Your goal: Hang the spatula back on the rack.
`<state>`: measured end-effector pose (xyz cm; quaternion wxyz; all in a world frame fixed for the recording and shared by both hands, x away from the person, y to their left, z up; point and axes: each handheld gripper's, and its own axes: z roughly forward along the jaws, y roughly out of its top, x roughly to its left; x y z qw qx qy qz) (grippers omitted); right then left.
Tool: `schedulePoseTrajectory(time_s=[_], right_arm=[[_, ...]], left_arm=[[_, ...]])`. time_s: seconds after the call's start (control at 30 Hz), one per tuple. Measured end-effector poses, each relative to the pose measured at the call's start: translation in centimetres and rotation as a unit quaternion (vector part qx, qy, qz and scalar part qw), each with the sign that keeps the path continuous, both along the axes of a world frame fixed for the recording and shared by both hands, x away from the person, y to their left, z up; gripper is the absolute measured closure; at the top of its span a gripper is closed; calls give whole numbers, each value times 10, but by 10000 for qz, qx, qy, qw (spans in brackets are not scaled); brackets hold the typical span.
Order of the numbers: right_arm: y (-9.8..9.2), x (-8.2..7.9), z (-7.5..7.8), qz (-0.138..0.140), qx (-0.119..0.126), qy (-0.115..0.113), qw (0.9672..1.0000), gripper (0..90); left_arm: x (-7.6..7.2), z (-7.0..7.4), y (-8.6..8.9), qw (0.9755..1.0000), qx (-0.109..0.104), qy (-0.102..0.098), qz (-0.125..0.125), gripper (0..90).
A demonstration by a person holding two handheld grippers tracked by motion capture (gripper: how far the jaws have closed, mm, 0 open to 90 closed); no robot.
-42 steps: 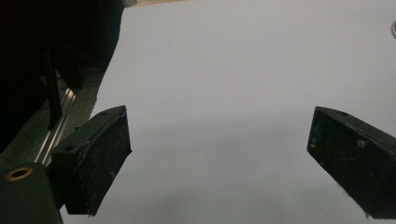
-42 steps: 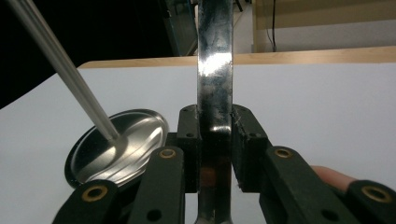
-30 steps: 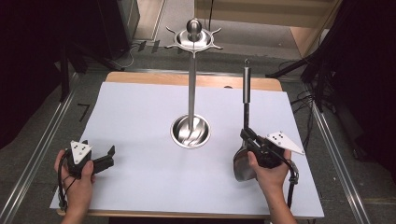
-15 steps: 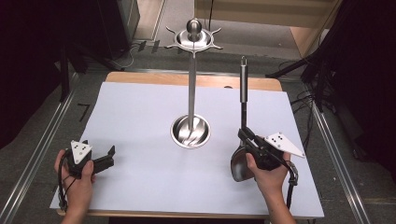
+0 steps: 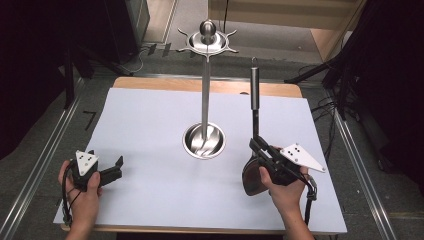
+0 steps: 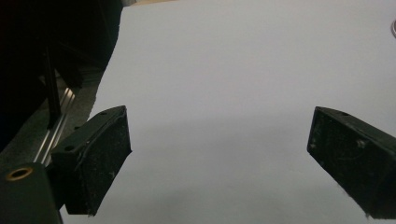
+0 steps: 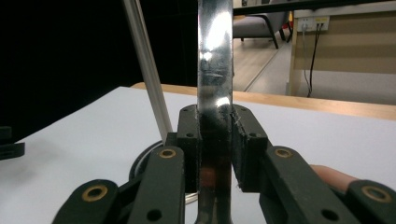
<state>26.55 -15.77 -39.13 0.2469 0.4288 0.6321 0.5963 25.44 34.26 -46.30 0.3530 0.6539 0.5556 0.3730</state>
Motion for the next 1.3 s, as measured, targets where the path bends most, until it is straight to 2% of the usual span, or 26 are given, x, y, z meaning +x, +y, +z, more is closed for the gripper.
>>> schedulePoseTrajectory(time_s=[0.57, 1.3], right_arm=[[7, -11, 14, 230, 11, -301, 9993, 767], [12, -20, 26, 388, 67, -511, 9979, 767]], left_arm=[[0, 0, 0, 10000, -5, 0, 0, 66], [0, 0, 0, 10000, 9, 5, 4, 66]])
